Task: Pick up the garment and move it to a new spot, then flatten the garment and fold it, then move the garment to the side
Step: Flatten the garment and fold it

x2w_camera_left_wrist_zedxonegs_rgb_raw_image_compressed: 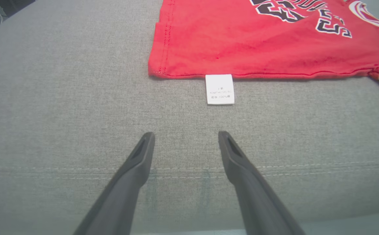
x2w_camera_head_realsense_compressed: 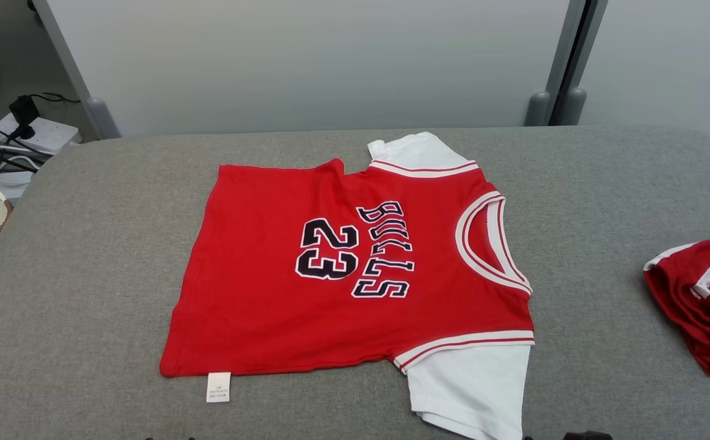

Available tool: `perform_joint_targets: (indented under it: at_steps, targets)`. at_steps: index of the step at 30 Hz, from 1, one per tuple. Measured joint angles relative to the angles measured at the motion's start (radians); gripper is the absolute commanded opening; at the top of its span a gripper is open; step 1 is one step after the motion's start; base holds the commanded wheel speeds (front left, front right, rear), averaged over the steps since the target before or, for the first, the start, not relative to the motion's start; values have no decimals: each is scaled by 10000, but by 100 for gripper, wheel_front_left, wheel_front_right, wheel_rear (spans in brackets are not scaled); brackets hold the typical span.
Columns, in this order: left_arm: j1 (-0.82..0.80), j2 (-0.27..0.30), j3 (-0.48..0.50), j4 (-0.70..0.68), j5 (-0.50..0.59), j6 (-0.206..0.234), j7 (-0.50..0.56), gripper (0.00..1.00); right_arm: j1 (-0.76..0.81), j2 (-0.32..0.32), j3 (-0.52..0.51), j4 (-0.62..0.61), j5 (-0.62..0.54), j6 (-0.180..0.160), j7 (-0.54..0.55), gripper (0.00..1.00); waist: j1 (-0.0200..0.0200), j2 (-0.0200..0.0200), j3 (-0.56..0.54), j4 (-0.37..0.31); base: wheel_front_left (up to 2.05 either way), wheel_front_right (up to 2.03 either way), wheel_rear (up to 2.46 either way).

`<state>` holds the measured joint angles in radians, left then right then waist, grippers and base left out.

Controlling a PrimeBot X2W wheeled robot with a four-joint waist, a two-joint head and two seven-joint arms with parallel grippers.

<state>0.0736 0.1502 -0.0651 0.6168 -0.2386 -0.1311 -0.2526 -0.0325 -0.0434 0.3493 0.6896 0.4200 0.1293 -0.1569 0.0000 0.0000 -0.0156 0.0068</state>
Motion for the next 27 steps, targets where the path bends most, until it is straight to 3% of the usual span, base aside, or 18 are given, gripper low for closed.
perform_joint_targets:
  at_steps: [8,10,12,13,14,15,16,17,27]
  targets:
    - [-3,13,-142,-19,-4,0,0,100,-316,-2,113,276,535,0,-422,100,0,0,23,29,0,0,0]
    - [-3,29,-161,-33,-6,0,0,100,-406,-8,167,405,581,0,-481,95,0,0,27,36,0,0,0]
    - [-4,54,-169,-61,-6,0,0,100,-458,-6,244,497,662,0,-493,74,0,0,23,38,0,0,0]
    - [-5,61,-169,-71,-6,0,0,100,-481,-8,295,545,698,0,-510,74,0,1,22,38,0,0,0]
    - [-5,69,-169,-75,-6,0,0,100,-517,-8,355,602,752,0,-537,55,0,1,22,36,0,0,0]
    - [-5,71,-169,-79,-6,0,0,100,-558,-12,424,662,773,0,-562,26,0,0,24,35,0,0,0]
    - [-5,71,-171,-88,-6,0,0,100,-606,-10,487,708,842,0,-562,7,0,0,27,37,0,0,0]
    - [-5,71,-171,-102,-6,0,0,100,-644,-10,522,740,909,0,-564,0,0,0,32,40,0,0,0]
    - [-382,100,-98,-194,-209,0,0,100,-866,-15,512,1118,848,0,-740,0,0,0,158,-64,0,0,0]
